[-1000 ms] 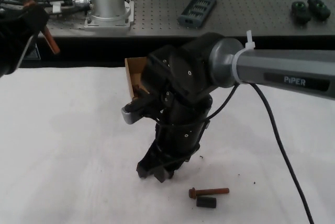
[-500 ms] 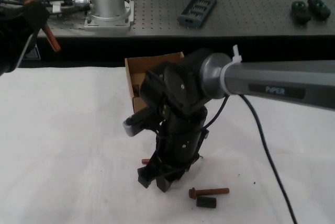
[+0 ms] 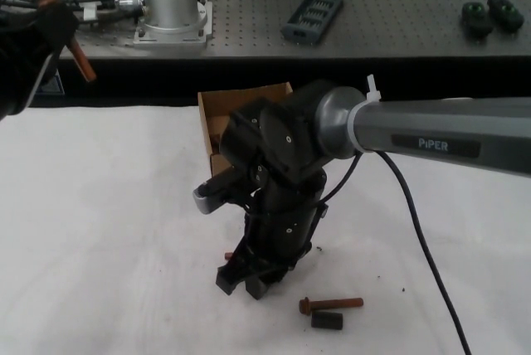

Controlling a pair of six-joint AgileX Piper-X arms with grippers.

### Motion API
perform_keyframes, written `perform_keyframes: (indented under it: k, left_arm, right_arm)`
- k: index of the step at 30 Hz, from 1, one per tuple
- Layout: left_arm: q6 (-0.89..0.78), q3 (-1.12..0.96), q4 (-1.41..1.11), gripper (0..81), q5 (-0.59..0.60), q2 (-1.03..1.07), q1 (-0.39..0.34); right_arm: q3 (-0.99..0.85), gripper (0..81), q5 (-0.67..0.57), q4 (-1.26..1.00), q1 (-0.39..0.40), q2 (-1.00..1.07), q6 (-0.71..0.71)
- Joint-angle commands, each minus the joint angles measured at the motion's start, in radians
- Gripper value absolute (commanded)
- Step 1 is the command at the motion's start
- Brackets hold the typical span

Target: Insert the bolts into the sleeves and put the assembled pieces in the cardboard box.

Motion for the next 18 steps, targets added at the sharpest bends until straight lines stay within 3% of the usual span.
perform_keyframes:
  k: [1, 18]
  left_arm:
    - [-0.016, -0.005, -0.02, 0.6, 0.006, -0.012, 0.002]
    - [-0.016, -0.005, -0.02, 0.6, 0.006, -0.012, 0.002]
  right_arm:
    - [-0.008, 28.6, -0.013, -0.014, -0.005, 0.007, 0.006]
    - [-0.056, 28.6, 0.031, 0.027, -0.006, 0.029, 0.015]
